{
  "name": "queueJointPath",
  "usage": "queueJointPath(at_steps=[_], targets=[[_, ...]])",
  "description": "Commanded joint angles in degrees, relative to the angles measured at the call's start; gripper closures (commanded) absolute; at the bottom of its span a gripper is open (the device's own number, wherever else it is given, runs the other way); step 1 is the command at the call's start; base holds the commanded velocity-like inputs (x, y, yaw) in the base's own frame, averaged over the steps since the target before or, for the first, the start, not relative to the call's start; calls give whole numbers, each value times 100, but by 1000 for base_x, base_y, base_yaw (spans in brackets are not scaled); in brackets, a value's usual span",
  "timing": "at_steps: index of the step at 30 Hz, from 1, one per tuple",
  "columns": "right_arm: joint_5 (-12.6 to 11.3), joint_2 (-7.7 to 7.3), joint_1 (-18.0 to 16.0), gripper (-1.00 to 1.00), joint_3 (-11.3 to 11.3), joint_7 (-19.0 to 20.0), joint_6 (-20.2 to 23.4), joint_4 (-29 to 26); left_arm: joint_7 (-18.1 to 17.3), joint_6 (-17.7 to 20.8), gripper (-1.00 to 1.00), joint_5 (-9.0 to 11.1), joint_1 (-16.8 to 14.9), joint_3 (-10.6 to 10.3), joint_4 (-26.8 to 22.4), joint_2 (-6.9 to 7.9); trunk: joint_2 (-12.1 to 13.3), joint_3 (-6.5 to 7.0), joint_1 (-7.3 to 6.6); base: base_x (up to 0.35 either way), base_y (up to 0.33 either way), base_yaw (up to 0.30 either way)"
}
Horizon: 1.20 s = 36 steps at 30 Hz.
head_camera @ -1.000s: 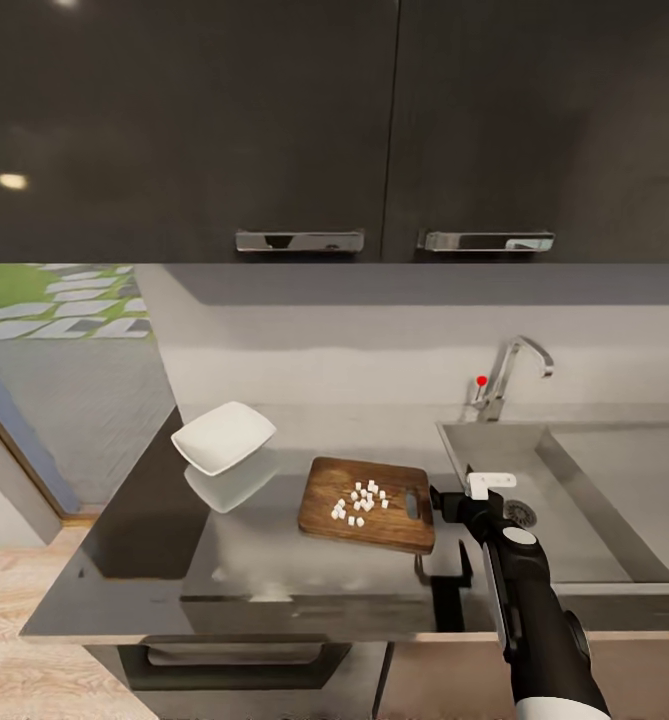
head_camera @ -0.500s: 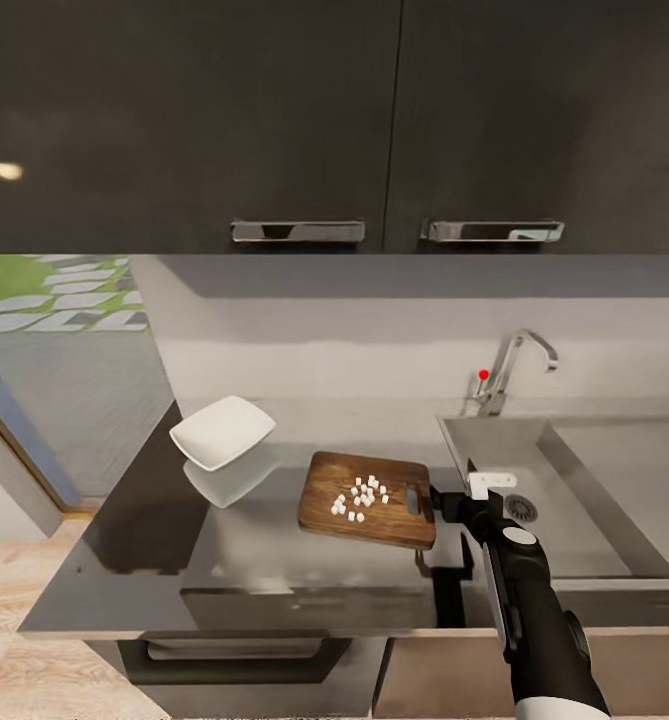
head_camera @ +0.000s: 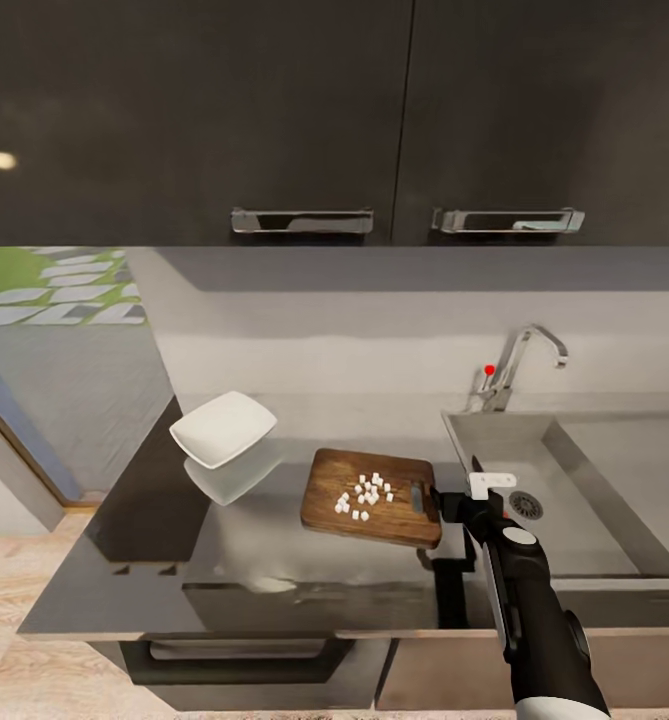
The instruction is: In the kitchen, take the Vidalia onion out of the sink, dice it on the chopping board with the paring knife, put the diced onion into the bowl on the countertop, then place both the paring knife and the chopping board into the sink.
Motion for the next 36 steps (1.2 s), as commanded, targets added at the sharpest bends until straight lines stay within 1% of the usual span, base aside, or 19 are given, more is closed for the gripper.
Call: queueJointPath(at_steps=[1,6,12,36], targets=[[60,7,-7,-100,-17,54,21,-10,28,-9,-100,2,0,-20,-5,8,-12,-20,4,45,38,0],[60,7,-8,-100,-17,54,21,-2,28,-9,-100,6,0,-20,-5,8,-12,-65,4,67,57,0],[61,7,-8,-100,-17,62,12,169,28,-9,-100,9,0,-20,1,6,-12,-119,4,7,6,0],[61,7,-8,-100,-17,60,12,175,28,-9,-100,6,0,-20,3,6,-12,-336,4,0,0,0]])
